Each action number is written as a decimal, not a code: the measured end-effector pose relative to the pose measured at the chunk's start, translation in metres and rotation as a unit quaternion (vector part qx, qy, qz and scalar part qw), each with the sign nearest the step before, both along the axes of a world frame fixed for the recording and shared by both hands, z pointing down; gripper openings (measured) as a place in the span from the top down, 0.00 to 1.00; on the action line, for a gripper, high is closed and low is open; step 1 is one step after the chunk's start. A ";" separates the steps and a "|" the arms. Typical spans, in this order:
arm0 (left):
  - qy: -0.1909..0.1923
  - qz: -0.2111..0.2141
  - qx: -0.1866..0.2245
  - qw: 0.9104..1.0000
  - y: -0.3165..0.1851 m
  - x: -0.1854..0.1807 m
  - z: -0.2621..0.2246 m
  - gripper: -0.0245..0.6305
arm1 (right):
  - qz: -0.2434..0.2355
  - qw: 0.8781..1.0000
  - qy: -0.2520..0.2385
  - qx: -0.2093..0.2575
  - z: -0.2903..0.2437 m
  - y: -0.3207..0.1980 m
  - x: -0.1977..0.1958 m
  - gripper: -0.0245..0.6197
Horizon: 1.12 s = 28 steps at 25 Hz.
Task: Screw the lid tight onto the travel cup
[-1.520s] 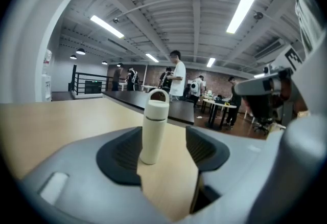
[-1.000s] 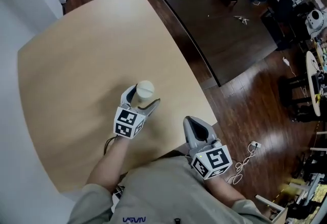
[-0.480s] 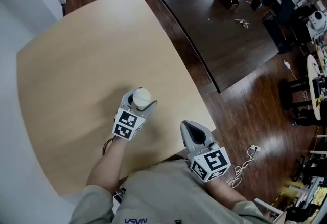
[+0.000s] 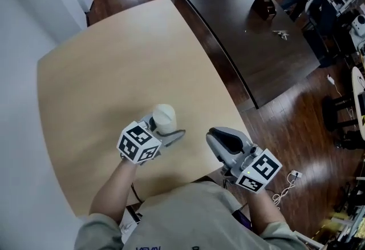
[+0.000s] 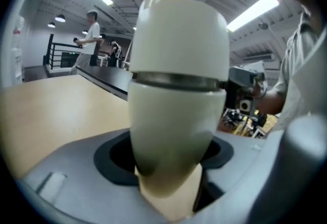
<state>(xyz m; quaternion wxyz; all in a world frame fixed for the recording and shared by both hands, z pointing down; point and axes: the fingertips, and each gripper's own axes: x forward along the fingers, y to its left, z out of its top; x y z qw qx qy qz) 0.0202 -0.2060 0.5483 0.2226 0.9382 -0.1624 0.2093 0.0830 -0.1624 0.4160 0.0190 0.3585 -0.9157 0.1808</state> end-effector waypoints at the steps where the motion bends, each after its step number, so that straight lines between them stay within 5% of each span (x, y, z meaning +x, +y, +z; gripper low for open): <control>1: 0.004 0.016 -0.015 1.000 0.009 -0.004 -0.009 0.47 | -0.037 0.999 -0.013 0.001 -0.010 0.002 -0.009 0.85; 3: 0.008 0.049 -0.040 0.998 0.027 -0.011 -0.024 0.47 | -0.110 0.994 -0.028 0.007 -0.027 0.005 -0.029 0.68; 7: 0.014 0.112 -0.058 0.992 0.058 -0.023 -0.047 0.46 | -0.228 0.972 -0.033 0.034 -0.049 0.005 -0.070 0.51; 14: 0.031 0.231 -0.065 0.970 0.116 -0.023 -0.073 0.46 | -0.376 0.925 -0.038 0.047 -0.067 0.023 -0.124 0.47; 19: 0.030 0.281 -0.062 0.957 0.137 -0.023 -0.079 0.46 | -0.440 0.896 -0.033 0.048 -0.067 0.042 -0.144 0.47; 24: 0.026 0.282 -0.061 0.957 0.137 -0.022 -0.079 0.46 | -0.442 0.895 -0.039 0.044 -0.066 0.046 -0.145 0.50; 28: 0.028 0.222 -0.050 0.973 0.113 -0.025 -0.076 0.47 | -0.379 0.924 -0.036 0.037 -0.062 0.026 -0.134 0.51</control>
